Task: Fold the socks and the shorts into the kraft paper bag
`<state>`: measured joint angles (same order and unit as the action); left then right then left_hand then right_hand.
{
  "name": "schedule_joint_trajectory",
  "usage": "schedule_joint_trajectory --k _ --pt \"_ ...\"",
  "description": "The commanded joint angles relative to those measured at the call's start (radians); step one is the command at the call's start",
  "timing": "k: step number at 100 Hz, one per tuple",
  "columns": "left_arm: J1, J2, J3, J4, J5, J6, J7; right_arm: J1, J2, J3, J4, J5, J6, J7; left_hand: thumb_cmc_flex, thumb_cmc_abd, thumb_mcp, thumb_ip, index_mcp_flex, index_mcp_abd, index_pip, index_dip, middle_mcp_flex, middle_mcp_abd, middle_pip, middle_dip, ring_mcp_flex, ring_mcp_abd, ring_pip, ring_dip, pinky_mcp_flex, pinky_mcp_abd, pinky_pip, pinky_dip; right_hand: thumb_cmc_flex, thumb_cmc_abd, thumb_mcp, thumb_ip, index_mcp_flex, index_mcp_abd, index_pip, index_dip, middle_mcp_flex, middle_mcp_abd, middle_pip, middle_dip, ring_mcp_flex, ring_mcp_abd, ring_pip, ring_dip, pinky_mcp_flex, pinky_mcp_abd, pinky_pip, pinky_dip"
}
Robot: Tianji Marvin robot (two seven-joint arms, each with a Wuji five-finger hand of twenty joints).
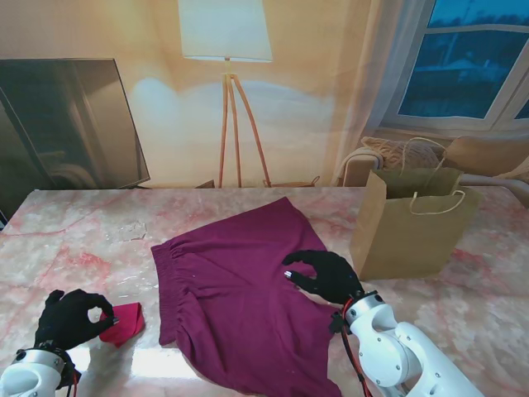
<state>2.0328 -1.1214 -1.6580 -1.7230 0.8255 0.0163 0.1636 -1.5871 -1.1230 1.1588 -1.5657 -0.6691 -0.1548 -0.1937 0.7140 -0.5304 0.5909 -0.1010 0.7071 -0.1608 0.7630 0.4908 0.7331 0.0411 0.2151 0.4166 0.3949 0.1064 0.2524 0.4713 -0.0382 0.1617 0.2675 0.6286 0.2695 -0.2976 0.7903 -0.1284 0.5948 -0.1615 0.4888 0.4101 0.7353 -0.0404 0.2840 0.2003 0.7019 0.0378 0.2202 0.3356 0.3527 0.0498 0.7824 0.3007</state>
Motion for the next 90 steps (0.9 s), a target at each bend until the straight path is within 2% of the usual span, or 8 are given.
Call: schedule_joint_trajectory --k 1,8,20,59,69,78,83,90 --pt "-0.02 0.004 0.009 0.021 0.012 0.01 0.009 -0.005 -0.004 -0.006 0.0 0.0 0.001 -0.001 -0.06 -0.029 0.202 -0.01 -0.156 0.037 -0.195 0.002 -0.041 -0.005 0.008 -0.009 0.013 -0.017 0.018 0.009 0.005 0.014 0.036 0.003 -0.033 0.019 -0.015 0.051 -0.02 -0.022 -0.013 0.006 -0.023 0.009 0.009 0.003 -0.04 -0.005 -0.014 0.014 -0.011 0.007 0.031 0.023" --pt "-0.031 0.008 0.016 0.031 0.02 0.024 -0.007 -0.005 -0.005 -0.007 0.001 0.0 0.0 -0.004 -0.055 -0.036 0.237 -0.004 -0.286 0.095 -0.464 -0.204 -0.092 -0.02 0.008 -0.014 -0.02 -0.019 0.005 -0.003 -0.014 0.002 0.075 -0.023 -0.034 0.019 -0.015 0.051 -0.019 -0.021 -0.012 0.007 -0.031 0.01 0.006 0.002 -0.038 -0.004 -0.013 0.014 -0.009 0.011 0.033 0.025" --pt "-0.059 0.011 0.037 0.065 0.034 0.036 0.002 -0.006 -0.005 -0.006 0.0 0.003 0.002 -0.003 -0.049 -0.044 0.242 -0.004 -0.339 0.114 -0.549 -0.297 -0.141 -0.026 0.036 0.008 -0.098 -0.028 -0.004 -0.008 -0.03 -0.032 0.06 -0.068 -0.033 0.021 -0.015 0.051 -0.022 -0.023 -0.014 0.007 -0.036 0.01 0.005 0.002 -0.042 -0.003 -0.014 0.014 -0.009 0.021 0.039 0.029" --pt "-0.129 0.048 0.123 0.123 0.16 0.132 -0.136 0.001 -0.003 -0.011 0.005 0.004 0.005 0.011 -0.127 -0.032 0.126 -0.015 -0.298 0.198 -0.516 -0.246 -0.308 0.018 0.002 0.03 -0.269 -0.023 -0.005 -0.001 -0.023 -0.084 -0.171 -0.158 -0.034 0.025 -0.018 0.052 -0.023 -0.025 -0.012 0.008 -0.04 0.009 0.006 0.002 -0.044 -0.002 -0.016 0.015 -0.004 0.052 0.064 0.048" --pt "-0.143 0.048 0.141 0.14 0.144 0.139 -0.143 -0.001 -0.004 -0.005 0.003 0.007 0.009 0.006 -0.124 -0.044 0.14 -0.016 -0.219 0.149 -0.368 -0.093 -0.325 0.028 -0.006 0.024 -0.279 -0.02 0.0 0.002 -0.022 -0.085 -0.176 -0.179 -0.034 0.024 -0.019 0.052 -0.021 -0.026 -0.011 0.009 -0.04 0.009 0.007 0.003 -0.043 -0.002 -0.015 0.015 -0.009 0.055 0.069 0.052" --pt "-0.148 0.049 0.15 0.148 0.145 0.14 -0.142 -0.003 -0.004 -0.001 0.0 0.004 0.009 0.003 -0.109 -0.047 0.162 -0.019 -0.188 0.06 -0.013 0.201 -0.271 0.013 0.006 0.027 -0.254 -0.025 0.009 0.003 -0.024 -0.083 -0.169 -0.175 -0.034 0.025 -0.019 0.052 -0.021 -0.026 -0.012 0.009 -0.038 0.01 0.008 0.003 -0.041 -0.001 -0.014 0.016 -0.01 0.056 0.07 0.055" --pt "-0.15 0.048 0.154 0.153 0.14 0.14 -0.134 -0.004 -0.004 0.0 0.0 0.002 0.008 0.004 -0.021 -0.078 0.084 -0.068 -0.166 -0.007 0.151 0.376 -0.227 -0.006 0.015 0.025 -0.222 -0.035 0.019 0.001 -0.024 -0.084 -0.162 -0.167 -0.034 0.025 -0.019 0.052 -0.021 -0.025 -0.012 0.009 -0.037 0.009 0.008 0.003 -0.042 -0.001 -0.015 0.016 -0.01 0.056 0.07 0.056" --pt "-0.15 0.044 0.157 0.158 0.125 0.134 -0.112 -0.003 -0.004 0.001 0.001 0.002 0.01 0.004 0.062 -0.085 0.027 -0.047 -0.102 -0.085 0.294 0.456 -0.128 -0.031 0.03 0.018 -0.149 -0.046 0.036 -0.002 -0.03 -0.083 -0.138 -0.127 -0.033 0.025 -0.019 0.052 -0.021 -0.026 -0.012 0.009 -0.037 0.01 0.008 0.003 -0.042 -0.002 -0.015 0.016 -0.01 0.056 0.071 0.057"
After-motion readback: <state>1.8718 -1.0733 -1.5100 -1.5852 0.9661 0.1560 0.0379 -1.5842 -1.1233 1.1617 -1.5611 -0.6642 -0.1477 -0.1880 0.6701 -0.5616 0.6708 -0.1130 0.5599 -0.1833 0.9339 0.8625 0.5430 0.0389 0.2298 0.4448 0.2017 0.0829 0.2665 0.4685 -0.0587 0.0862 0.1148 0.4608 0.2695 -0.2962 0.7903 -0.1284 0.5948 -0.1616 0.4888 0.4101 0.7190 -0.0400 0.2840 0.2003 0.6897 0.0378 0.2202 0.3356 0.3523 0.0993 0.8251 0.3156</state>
